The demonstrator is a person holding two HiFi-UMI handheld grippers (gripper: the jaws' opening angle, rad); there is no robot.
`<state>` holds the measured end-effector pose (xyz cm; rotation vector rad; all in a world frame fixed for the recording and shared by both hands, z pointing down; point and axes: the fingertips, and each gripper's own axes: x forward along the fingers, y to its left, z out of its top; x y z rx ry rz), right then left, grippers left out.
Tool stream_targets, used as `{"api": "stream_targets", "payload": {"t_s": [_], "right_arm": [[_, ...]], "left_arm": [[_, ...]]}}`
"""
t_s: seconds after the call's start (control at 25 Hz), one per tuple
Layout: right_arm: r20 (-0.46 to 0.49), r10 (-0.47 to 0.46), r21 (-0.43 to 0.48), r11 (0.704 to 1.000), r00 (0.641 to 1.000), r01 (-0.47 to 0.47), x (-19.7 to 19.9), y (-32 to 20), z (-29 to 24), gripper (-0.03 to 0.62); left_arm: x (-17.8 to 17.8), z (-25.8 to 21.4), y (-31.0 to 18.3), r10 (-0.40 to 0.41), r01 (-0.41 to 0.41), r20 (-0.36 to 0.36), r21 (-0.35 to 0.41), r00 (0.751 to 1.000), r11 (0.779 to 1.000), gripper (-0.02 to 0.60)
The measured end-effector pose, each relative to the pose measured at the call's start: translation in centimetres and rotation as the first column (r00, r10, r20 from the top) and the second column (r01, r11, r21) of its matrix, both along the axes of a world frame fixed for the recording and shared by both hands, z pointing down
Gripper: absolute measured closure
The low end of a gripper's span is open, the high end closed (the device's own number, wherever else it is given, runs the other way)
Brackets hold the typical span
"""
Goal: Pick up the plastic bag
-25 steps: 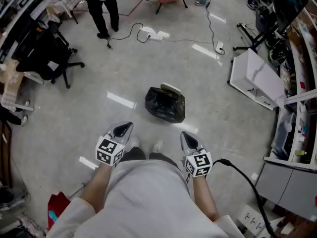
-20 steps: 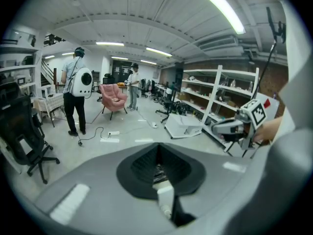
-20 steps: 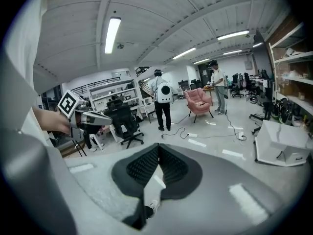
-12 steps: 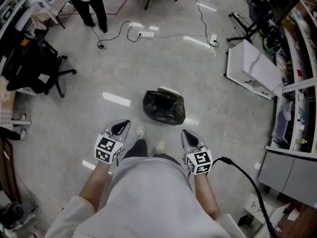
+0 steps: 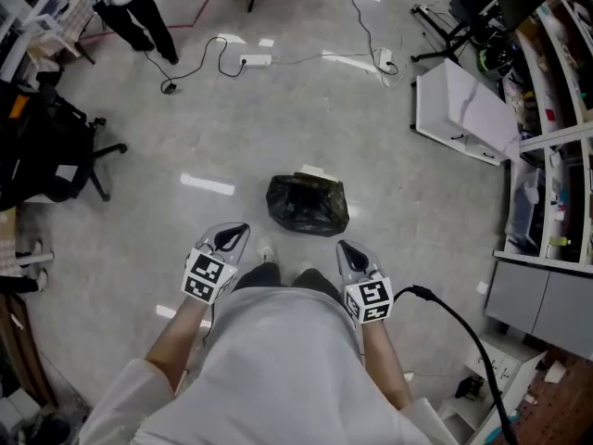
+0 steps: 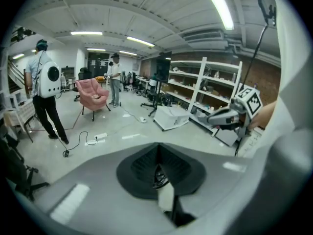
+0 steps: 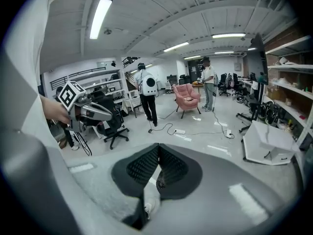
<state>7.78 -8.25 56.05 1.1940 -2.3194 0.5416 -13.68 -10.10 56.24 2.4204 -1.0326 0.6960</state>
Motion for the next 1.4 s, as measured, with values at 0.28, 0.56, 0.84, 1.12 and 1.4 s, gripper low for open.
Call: {"api": "stream_targets", "payload": {"t_s": [0.28,0.56,0.84,1.12,1.4], "right_arm": [[-0.021,0.01,-0.03,1.0,1.0,-0.01,-0.8,-2.4,1.7,0.592],[-0.044,-0.008,-0.105,0.994,0.999,0.003,1.9,-4.9,8.0,0.592],[-0.04,-0.06,-0.214,0.976,0.997,0.05,4.3,-7.1,16.7,0.549],[-0.031,-0.096,-0.29,0.953,0.995,0.083,6.5,-8.1,24.6,0.537],[-0.044,-0.135,-0.39,0.915,0.99,0.107,9.3,-7.9,34.3,0.488]], "left_arm": [[0.0,2.8,-2.3,0.034,-0.035,-0.012,-0.046,0.999,0.998,0.578],[2.4,8.8,-4.6,-0.035,0.033,-0.012,-0.114,0.999,0.993,0.578],[3.9,16.8,-5.8,-0.171,0.153,-0.063,-0.229,0.983,0.961,0.578],[5.0,26.3,-6.2,-0.218,0.199,-0.02,-0.337,0.976,0.92,0.577],[5.6,37.5,-5.5,-0.299,0.229,-0.037,-0.552,0.954,0.802,0.492]]}}
